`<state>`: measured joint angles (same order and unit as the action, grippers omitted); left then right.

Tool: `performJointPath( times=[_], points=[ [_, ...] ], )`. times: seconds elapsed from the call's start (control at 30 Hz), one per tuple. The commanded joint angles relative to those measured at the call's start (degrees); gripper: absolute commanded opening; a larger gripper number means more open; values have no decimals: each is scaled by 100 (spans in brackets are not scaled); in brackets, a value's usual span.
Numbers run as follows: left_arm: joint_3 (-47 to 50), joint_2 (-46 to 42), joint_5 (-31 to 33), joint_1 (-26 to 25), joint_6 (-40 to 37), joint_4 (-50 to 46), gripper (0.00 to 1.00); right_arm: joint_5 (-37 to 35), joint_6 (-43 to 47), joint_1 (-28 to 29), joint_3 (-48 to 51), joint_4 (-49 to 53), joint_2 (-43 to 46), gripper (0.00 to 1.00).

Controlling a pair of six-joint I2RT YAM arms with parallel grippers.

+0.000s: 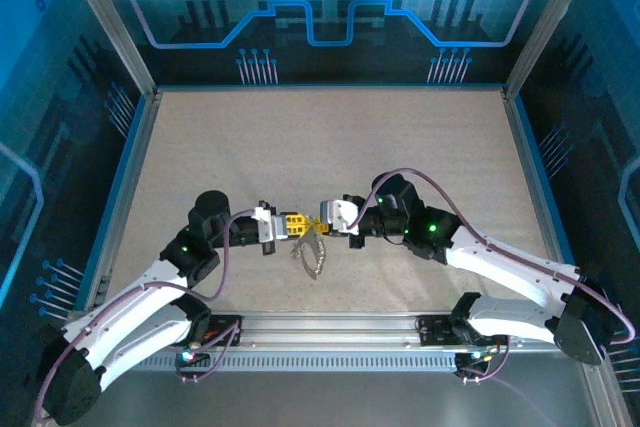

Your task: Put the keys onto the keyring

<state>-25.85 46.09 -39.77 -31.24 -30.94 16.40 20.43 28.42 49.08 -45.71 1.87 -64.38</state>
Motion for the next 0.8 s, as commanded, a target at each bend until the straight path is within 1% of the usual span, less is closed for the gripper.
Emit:
performJointPath(
  times=[0.0, 0.03, 0.07, 0.1, 0.13, 0.27, 0.37, 0.4, 0.5, 0.6, 0.67, 0.77],
  points=[
    [-14, -10, -119, -8, 135, 305, 0, 131, -26, -41, 77, -209, 88, 0],
    [-45, -33, -40, -12, 128, 179, 0, 119, 15, -40, 50, -147, 107, 0],
    [-81, -56, 22, -10, 62, 10, 5, 115, 82, -39, -1, -51, 101, 0],
    [-113, -64, 83, -12, -20, -148, 14, 92, 159, -26, -52, 77, 114, 0],
    [-154, -65, 165, -8, -128, -322, 19, 2, 269, 4, -114, 210, 118, 0],
    [-383, 18, 405, -11, -518, -1029, 23, -397, 628, 134, -313, 645, 98, 0],
    [-468, 80, 437, -12, -706, -1300, 25, -749, 942, 260, -431, 1061, -6, 0],
    [-497, 93, 435, -10, -756, -1359, 26, -880, 1041, 311, -642, 1189, -40, 0],
    [-626, 167, 447, -13, -889, -1677, 25, -1189, 1330, 403, -817, 1526, -135, 0],
    [-722, 250, 627, -12, -969, -1977, 25, -1385, 1483, 424, -912, 1725, -154, 0],
    [-757, 264, 777, 2, -947, -1987, 26, -1486, 1558, 420, -922, 1794, -120, 0],
    [-708, 194, 646, 179, -815, -1863, 28, -1550, 1631, 422, -950, 1843, -120, 0]
  ],
)
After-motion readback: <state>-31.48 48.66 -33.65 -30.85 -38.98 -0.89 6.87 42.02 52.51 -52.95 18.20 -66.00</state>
